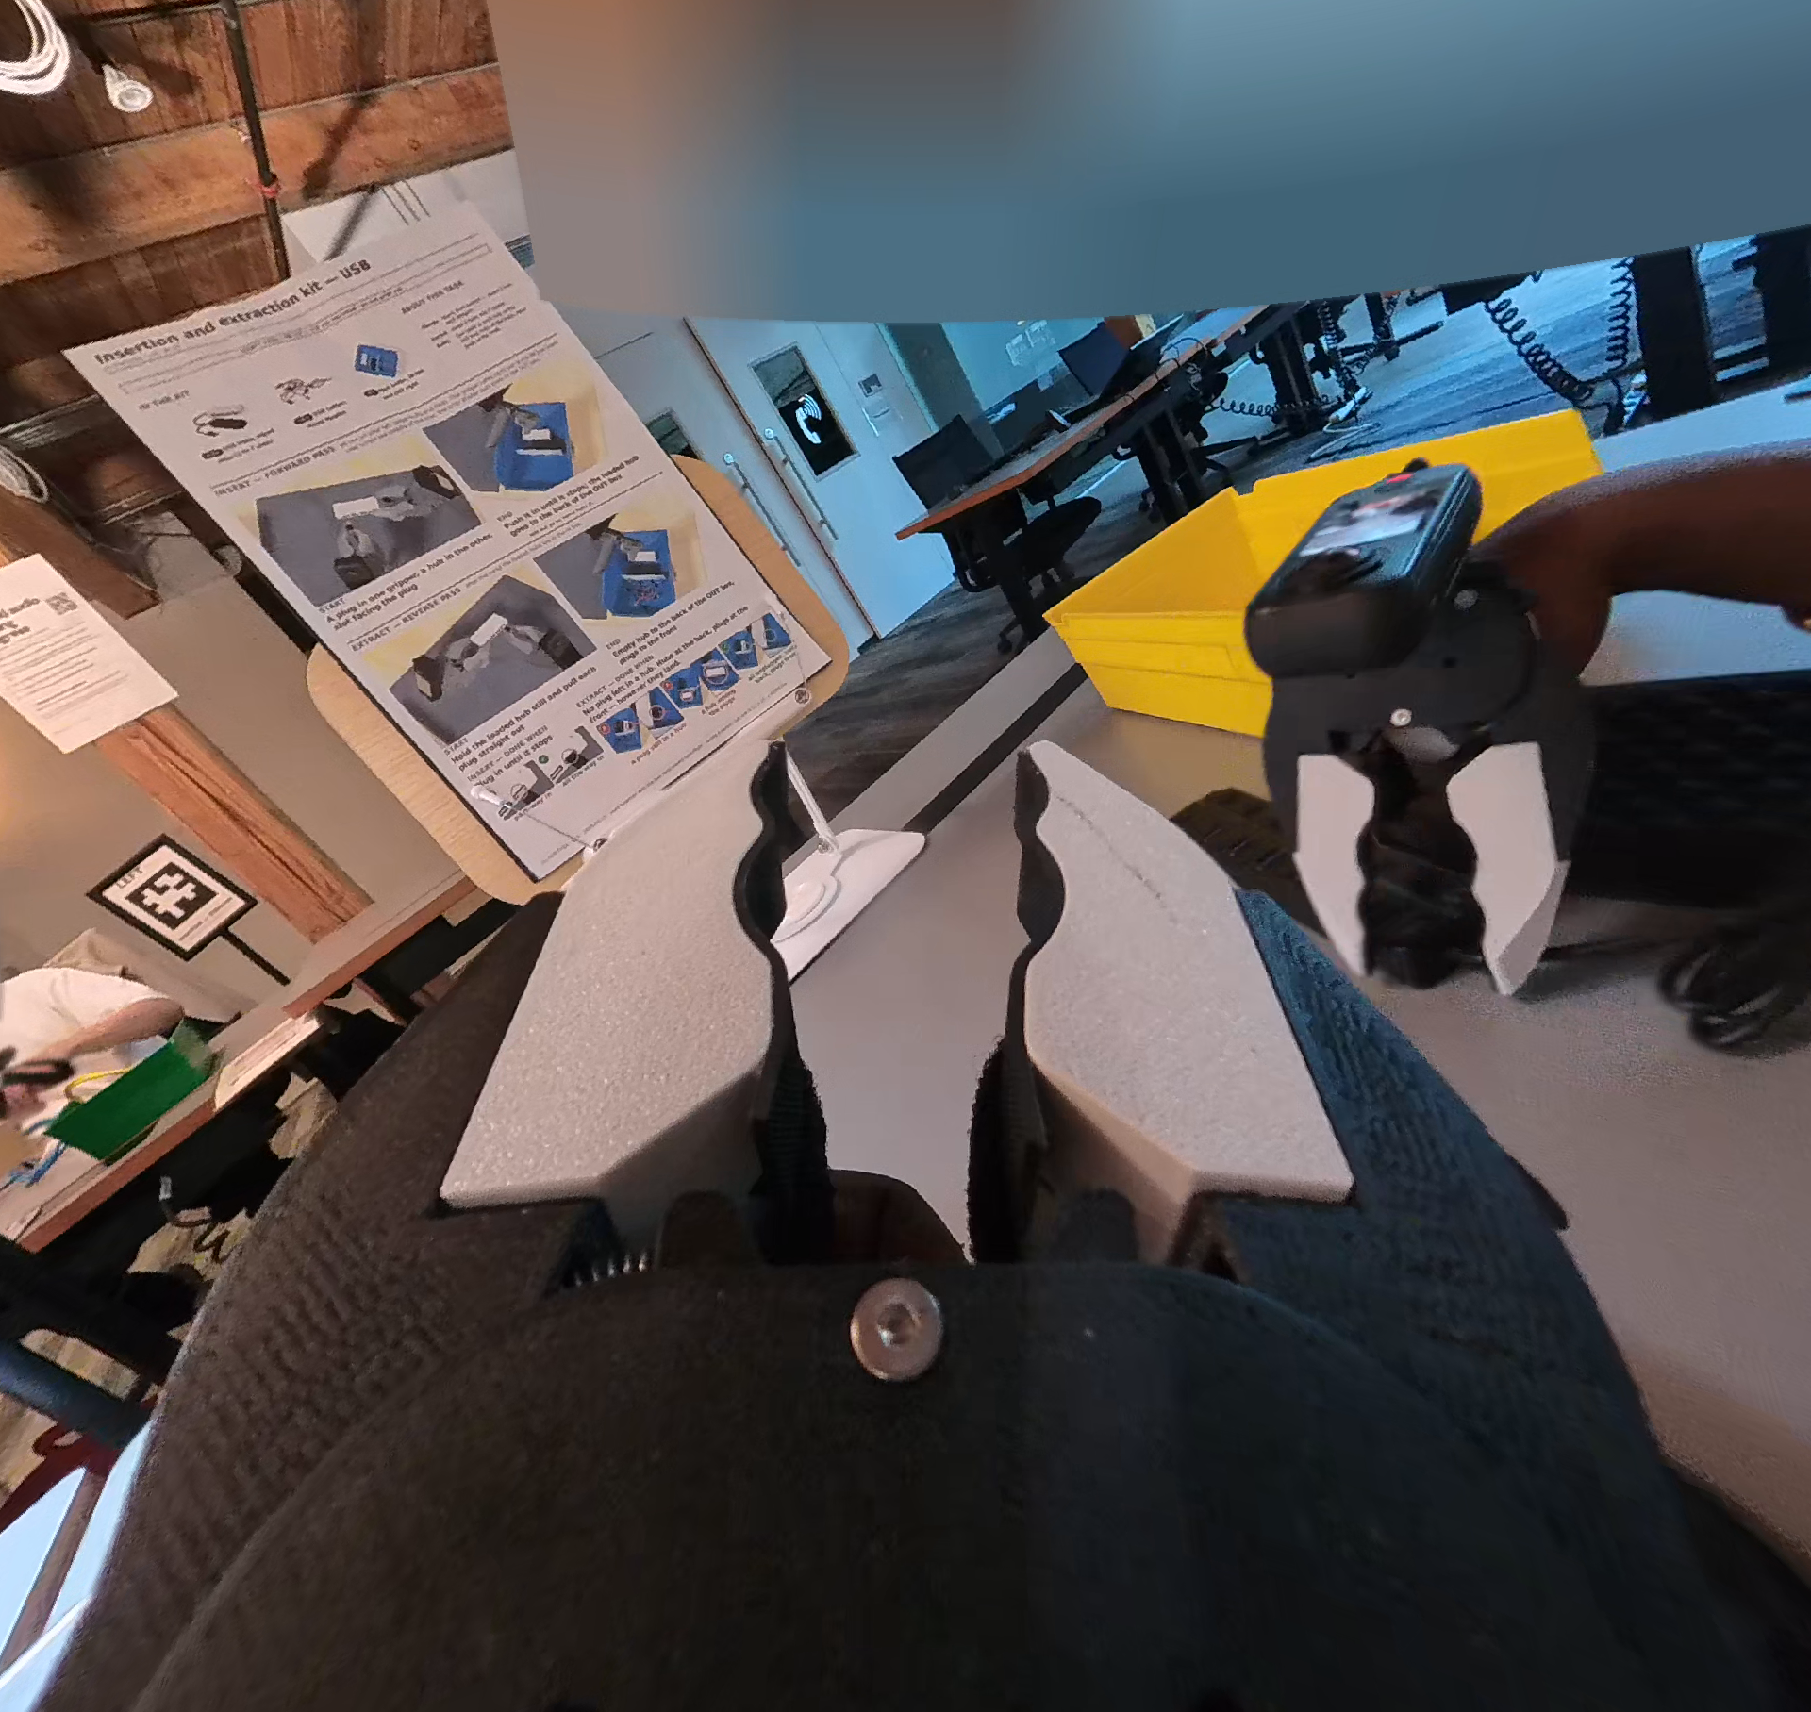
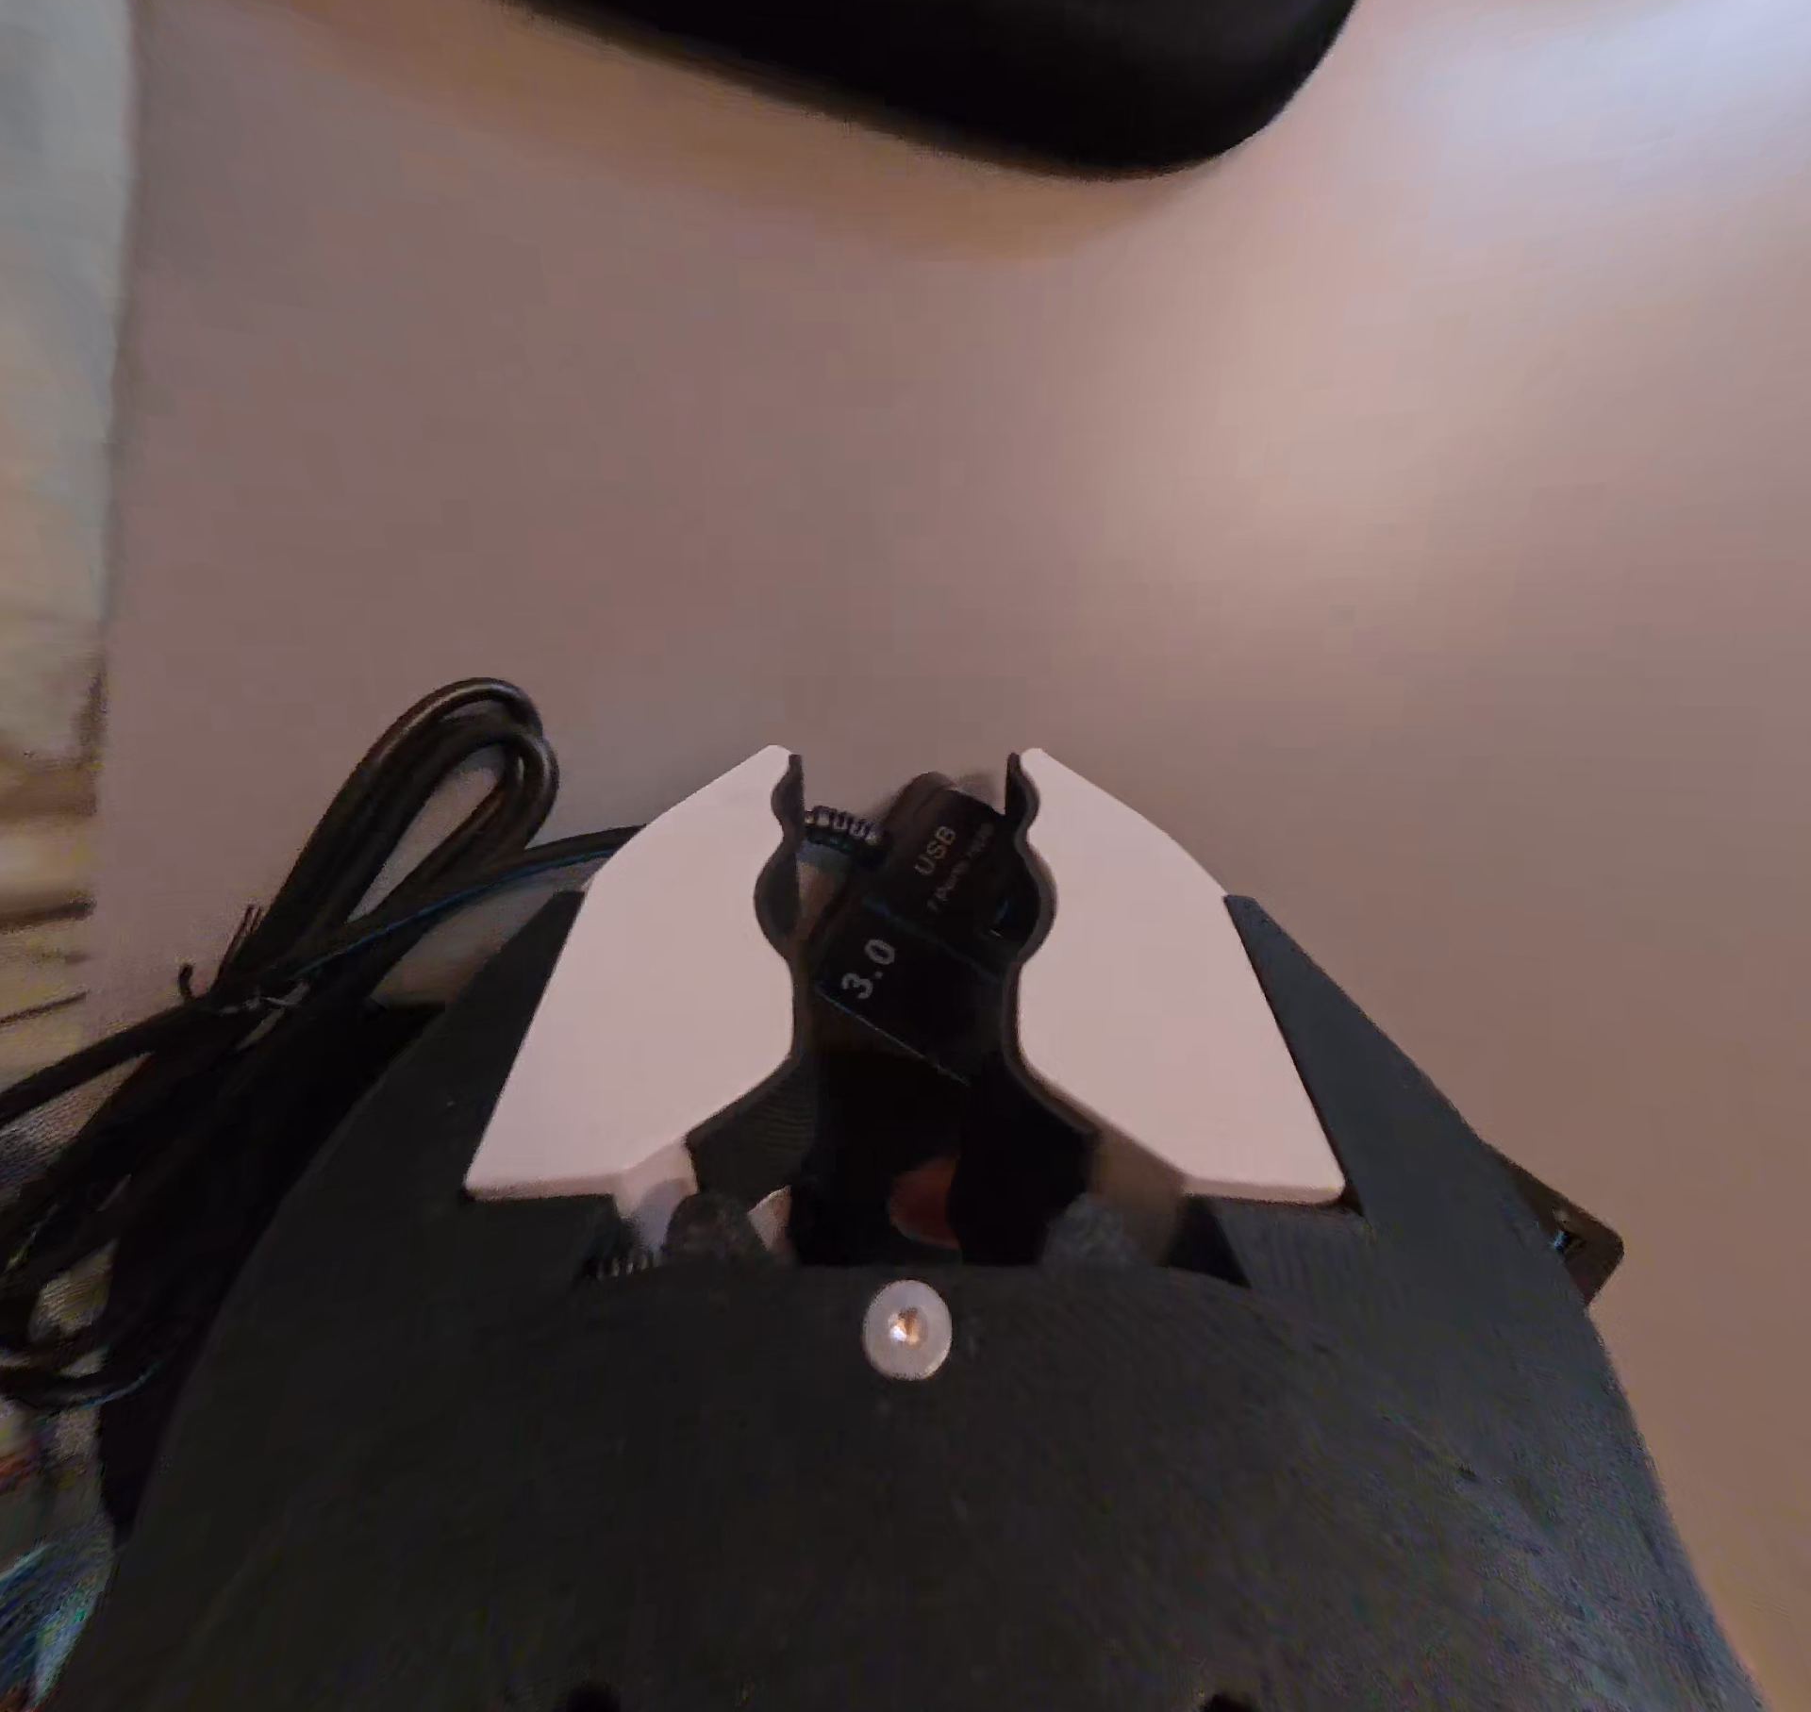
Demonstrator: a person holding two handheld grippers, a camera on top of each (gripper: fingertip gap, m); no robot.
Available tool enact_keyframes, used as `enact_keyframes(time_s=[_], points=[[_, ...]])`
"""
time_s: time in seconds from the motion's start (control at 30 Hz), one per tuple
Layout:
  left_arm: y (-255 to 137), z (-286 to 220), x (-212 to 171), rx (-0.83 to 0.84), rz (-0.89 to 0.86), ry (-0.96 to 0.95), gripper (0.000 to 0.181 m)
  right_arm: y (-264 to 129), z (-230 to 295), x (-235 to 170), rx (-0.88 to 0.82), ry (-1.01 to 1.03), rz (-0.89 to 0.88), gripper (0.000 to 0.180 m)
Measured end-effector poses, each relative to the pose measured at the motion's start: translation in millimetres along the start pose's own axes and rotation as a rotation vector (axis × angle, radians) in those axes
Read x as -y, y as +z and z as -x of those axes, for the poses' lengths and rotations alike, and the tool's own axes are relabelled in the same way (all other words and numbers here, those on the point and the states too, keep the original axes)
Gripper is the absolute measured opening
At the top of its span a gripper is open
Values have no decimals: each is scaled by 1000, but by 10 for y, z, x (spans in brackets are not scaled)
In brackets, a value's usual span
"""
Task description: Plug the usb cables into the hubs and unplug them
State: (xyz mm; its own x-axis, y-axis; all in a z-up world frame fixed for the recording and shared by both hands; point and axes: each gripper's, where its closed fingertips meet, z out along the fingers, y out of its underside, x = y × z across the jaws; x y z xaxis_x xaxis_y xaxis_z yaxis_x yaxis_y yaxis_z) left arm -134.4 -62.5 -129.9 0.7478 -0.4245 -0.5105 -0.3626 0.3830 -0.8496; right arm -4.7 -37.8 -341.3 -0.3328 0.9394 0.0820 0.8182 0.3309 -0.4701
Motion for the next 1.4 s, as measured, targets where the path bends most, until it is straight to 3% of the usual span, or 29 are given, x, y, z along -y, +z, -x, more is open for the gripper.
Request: enact_keyframes(time_s=[0.03, 0.13, 0.2, 0.27, 0.37, 0.47, 0.53, 0.6, 0.63, 0.67, 0.73, 1.03, 1.1, 1.23, 1.3, 1.4], points=[[6, -8, 2, -2, 1, 1, 45, -19, 52, -15, 21, 8, -18, 48], [16, -29, 9, -6, 2, 3, 45, -29, 126, -11, 43, -7, -77, 49], [31, -33, 6, -7, 6, 3, 45, -53, 138, -7, 31, -5, -80, 61], [29, -22, 4, -2, 12, 9, 45, -179, 29, -28, -85, 40, -84, 73], [12, 22, -2, 8, 9, 0, 45, -653, -333, -114, -394, 176, -188, 76], [-2, 43, -15, 15, 2, -14, 44, -1499, -862, -474, -959, 441, -340, 49], [-5, 65, -31, 22, 10, -14, 44, -1687, -939, -708, -1092, 557, -380, 55], [-23, 111, -51, 41, 31, -5, 44, -1503, -968, -979, -1069, 679, -245, 67], [-44, 146, -64, 53, 44, 7, 44, -1392, -967, -1120, -1059, 710, -151, 66], [-77, 195, -83, 71, 62, 21, 44, -1295, -951, -1220, -1043, 712, -79, 53], [-172, 329, -144, 111, 116, 42, 45, -1197, -913, -1194, -1010, 679, -115, 25], [-1114, 1102, -720, 347, 489, 0, 47, -1410, -467, -1468, -1000, 733, -162, 17], [-1278, 1177, -753, 385, 540, -11, 48, -1659, -496, -1280, -1064, 689, -335, 31], [-1481, 1157, -997, 376, 688, -126, 49, -2164, -337, -809, -1096, 641, -764, 37], [-1562, 1161, -1234, 381, 806, -161, 49, -2345, -242, -753, -1147, 623, -857, 36], [-1728, 1108, -1661, 341, 1057, -58, 47, -2489, -151, -679, -1163, 600, -913, 34]])
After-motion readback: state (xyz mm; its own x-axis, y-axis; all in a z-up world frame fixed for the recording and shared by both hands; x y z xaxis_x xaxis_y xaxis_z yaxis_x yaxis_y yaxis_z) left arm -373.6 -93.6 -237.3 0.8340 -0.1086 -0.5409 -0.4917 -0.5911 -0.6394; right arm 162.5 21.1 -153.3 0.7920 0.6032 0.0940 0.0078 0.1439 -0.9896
